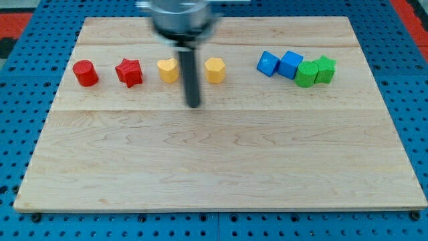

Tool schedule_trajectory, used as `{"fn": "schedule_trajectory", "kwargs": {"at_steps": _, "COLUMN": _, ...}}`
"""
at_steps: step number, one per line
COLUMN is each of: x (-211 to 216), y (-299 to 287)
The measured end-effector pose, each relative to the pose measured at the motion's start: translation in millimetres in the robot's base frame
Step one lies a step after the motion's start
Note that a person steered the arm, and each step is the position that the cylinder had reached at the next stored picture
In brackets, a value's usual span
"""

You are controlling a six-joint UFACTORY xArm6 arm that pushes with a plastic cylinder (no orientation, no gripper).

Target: Push the green blocks below the blue cube

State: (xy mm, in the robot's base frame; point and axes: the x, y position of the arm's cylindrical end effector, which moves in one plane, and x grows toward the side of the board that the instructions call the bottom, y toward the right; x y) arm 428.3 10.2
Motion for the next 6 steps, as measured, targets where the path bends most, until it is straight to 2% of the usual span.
{"fn": "schedule_trajectory", "kwargs": {"at_steps": 1, "x": -5.6, "y": 149.8}}
{"fn": "schedule_trajectory", "kwargs": {"at_steps": 2, "x": -41.0, "y": 278.2}}
{"fn": "schedule_trajectory", "kwargs": {"at_steps": 3, "x": -82.3, "y": 255.5}}
{"fn": "schedule_trajectory", "kwargs": {"at_steps": 4, "x": -79.6, "y": 173.4}}
{"fn": "schedule_trajectory", "kwargs": {"at_steps": 5, "x": -56.8, "y": 110.4}}
{"fn": "schedule_trajectory", "kwargs": {"at_steps": 6, "x": -40.2, "y": 108.8}}
